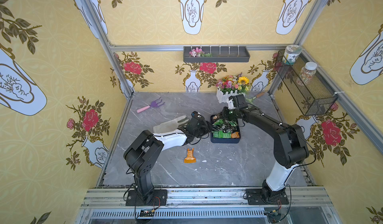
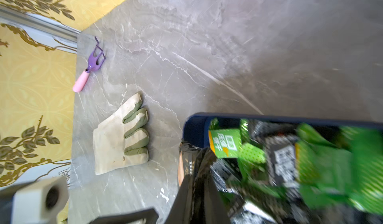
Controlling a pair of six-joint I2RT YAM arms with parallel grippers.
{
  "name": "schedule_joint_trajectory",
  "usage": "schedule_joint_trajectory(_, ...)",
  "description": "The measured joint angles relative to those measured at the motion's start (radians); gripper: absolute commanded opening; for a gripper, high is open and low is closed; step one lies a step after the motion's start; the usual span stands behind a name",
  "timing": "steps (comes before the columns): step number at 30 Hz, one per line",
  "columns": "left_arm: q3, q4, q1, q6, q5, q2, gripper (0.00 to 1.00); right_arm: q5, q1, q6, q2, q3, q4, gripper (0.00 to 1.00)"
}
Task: Take the cookies out of the storage box
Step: Pick up the cookie from the storage box, then adjust the storage box at the center of the board.
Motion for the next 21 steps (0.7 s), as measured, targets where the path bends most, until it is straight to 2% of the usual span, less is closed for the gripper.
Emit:
schedule_joint_trajectory(3, 0.077, -0.060, -0.002, 0.023, -0.014, 0.050, 0.54, 0.002, -0.034, 0.004, -0.087, -0.062, -0.001, 0.15)
schedule_joint_trajectory(10, 0.217, -0.219, -0.020, 0.058, -0.112, 0.142, 0.45, 0.011, -0.096, 0.016, -0.288, -0.196, -0.031, 0.15)
schedule_joint_trajectory(18, 0.281, -0.285, -0.022, 0.079, -0.188, 0.191, 0.19, 0.010, -0.101, 0.015, -0.404, -0.235, -0.088, 0.15)
schedule_joint_trajectory(21, 0.293, -0.294, -0.023, 0.091, -0.216, 0.192, 0.14, -0.006, -0.094, 0.014, -0.430, -0.243, -0.112, 0.16)
